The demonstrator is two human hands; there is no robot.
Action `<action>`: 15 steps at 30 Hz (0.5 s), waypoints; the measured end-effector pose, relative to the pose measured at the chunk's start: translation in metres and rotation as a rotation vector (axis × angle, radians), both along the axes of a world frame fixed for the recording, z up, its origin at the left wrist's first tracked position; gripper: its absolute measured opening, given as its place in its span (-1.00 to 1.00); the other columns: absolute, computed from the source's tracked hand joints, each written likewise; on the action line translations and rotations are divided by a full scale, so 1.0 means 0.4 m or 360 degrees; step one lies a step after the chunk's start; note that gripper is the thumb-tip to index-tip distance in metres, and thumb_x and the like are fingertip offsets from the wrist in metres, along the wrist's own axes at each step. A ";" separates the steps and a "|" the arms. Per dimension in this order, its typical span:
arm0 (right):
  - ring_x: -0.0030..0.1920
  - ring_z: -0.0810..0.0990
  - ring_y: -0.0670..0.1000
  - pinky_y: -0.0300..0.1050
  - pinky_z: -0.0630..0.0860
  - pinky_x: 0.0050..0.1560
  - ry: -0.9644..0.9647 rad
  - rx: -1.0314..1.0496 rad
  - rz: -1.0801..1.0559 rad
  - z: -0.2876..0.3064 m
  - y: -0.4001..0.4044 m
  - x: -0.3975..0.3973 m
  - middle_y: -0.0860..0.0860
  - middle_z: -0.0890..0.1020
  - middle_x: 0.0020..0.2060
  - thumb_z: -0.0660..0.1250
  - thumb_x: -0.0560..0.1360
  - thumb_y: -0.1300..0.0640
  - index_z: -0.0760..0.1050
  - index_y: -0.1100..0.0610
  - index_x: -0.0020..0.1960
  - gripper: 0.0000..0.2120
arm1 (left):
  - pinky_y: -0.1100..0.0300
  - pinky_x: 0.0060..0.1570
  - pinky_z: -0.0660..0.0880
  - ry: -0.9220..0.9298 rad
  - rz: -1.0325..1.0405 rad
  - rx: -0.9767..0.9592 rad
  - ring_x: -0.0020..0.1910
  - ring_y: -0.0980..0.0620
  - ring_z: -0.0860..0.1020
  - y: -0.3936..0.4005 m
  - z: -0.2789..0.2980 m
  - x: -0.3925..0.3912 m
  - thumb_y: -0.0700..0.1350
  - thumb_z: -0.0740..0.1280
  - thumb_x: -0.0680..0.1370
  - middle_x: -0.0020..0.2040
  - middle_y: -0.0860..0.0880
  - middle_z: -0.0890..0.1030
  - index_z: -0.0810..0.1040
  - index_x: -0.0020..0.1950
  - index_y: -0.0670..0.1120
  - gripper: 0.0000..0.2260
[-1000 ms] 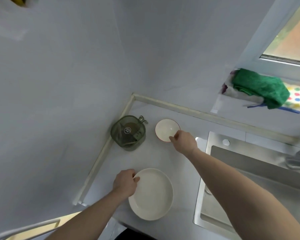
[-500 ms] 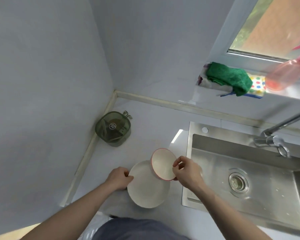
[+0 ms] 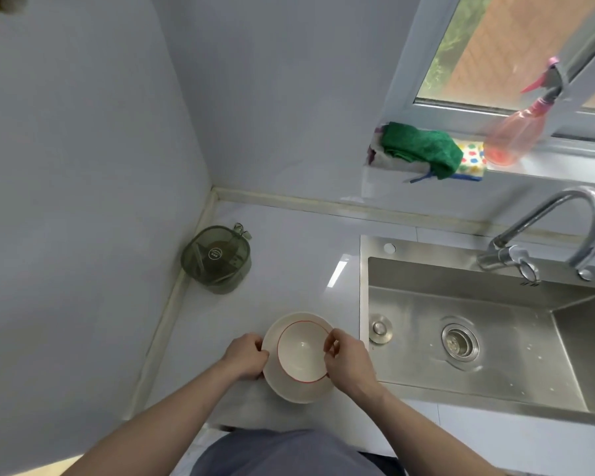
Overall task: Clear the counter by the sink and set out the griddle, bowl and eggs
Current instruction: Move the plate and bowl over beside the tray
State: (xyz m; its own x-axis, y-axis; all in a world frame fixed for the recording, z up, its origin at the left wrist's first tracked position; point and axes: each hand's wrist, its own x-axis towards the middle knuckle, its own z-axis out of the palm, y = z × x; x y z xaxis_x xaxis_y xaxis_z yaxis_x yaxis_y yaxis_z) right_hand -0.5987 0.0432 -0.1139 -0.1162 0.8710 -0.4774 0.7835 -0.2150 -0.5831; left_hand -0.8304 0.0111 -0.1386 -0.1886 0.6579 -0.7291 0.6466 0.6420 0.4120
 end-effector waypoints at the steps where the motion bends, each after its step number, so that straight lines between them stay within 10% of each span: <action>1: -0.34 0.63 -0.01 -0.07 0.58 -0.26 -0.0002 0.0010 -0.0005 0.001 -0.004 -0.002 -0.07 0.61 -0.36 0.13 0.40 0.28 0.48 -0.03 -0.19 -0.75 | 0.01 -0.06 0.67 0.0017 -0.0007 0.0016 -0.13 -0.11 0.70 -0.003 -0.013 -0.001 -0.07 0.24 0.36 -0.15 -0.08 0.72 0.65 -0.09 -0.06 -0.75; 8: -0.15 0.56 -0.04 -0.20 0.39 -0.21 -0.0001 0.0098 -0.0007 0.024 -0.048 0.015 -0.13 0.60 -0.16 0.28 0.54 0.08 0.48 -0.04 -0.01 -0.95 | 0.07 -0.03 0.54 0.0214 -0.0105 0.0248 0.04 -0.15 0.64 -0.002 0.011 0.041 -0.12 0.24 0.56 0.01 -0.10 0.71 0.65 0.01 -0.07 -0.81; 15: -0.28 0.61 -0.13 -0.18 0.47 -0.21 0.0219 0.0250 -0.0227 0.067 -0.081 0.097 -0.23 0.63 -0.10 0.35 0.52 -0.03 0.47 -0.13 0.01 -0.91 | 0.12 -0.25 0.40 0.0265 -0.0274 0.0388 -0.19 -0.14 0.59 0.031 0.073 0.112 -0.14 0.22 0.56 -0.20 -0.12 0.67 0.50 -0.29 -0.07 -0.77</action>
State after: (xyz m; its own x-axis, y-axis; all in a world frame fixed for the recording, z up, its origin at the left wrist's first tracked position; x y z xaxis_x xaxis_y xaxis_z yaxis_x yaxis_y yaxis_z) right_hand -0.5597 0.0109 -0.0871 -0.0411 0.9455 -0.3231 0.6627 -0.2162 -0.7170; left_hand -0.7854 0.0237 -0.1094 -0.1628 0.8416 -0.5150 0.8082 0.4132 0.4197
